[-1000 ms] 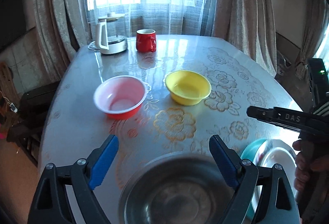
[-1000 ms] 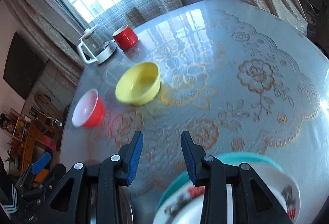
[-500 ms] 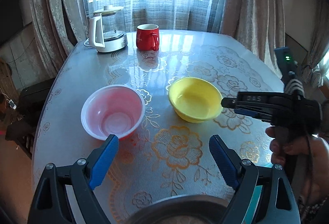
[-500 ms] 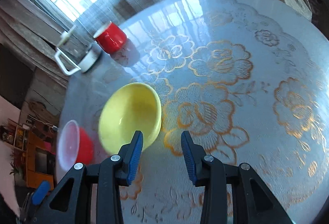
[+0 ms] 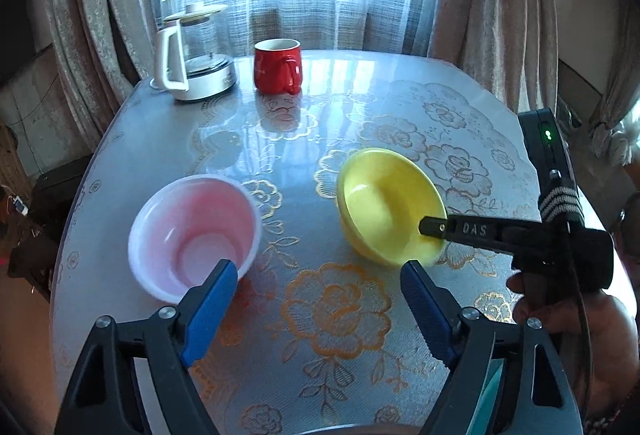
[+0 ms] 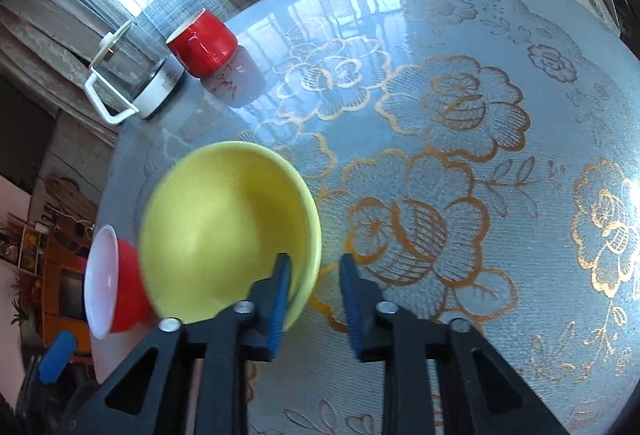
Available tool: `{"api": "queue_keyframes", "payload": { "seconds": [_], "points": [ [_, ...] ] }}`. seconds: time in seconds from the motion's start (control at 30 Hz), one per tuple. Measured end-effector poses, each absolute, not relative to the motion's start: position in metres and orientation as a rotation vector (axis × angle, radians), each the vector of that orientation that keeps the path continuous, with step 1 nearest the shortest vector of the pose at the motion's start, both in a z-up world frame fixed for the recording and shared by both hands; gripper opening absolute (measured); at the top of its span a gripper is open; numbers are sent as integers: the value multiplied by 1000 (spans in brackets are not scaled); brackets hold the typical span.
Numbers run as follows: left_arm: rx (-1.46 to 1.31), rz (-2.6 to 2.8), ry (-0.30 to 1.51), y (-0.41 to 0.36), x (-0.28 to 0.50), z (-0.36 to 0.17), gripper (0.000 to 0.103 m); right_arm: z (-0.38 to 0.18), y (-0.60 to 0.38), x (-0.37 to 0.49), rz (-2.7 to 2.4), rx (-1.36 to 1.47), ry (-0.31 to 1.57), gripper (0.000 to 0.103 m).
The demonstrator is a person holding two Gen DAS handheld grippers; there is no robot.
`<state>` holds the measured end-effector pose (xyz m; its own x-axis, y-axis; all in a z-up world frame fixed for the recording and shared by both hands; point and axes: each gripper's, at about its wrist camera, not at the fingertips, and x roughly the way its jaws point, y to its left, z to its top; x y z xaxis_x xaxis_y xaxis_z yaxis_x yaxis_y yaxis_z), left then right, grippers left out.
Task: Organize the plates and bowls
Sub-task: 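Move the left tool to the rim of the yellow bowl, then close the left tool on the yellow bowl rim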
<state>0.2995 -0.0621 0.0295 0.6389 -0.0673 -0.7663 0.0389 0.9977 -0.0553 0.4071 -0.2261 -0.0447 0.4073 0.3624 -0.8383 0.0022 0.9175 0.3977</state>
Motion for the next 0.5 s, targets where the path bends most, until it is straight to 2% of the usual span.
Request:
{"api": "queue_keyframes", "payload": {
  "seconds": [0.07,0.27,0.5],
  "points": [
    [-16,-66,863,-69,303,29,76,-45,-236,400,240,374,1136,17],
    [35,-97,885,-95,327,21,73,-44,-251,391,227,371,1140,16],
    [51,-116,954,-112,353,4,62,-43,-267,380,221,376,1140,16]
  ]
}}
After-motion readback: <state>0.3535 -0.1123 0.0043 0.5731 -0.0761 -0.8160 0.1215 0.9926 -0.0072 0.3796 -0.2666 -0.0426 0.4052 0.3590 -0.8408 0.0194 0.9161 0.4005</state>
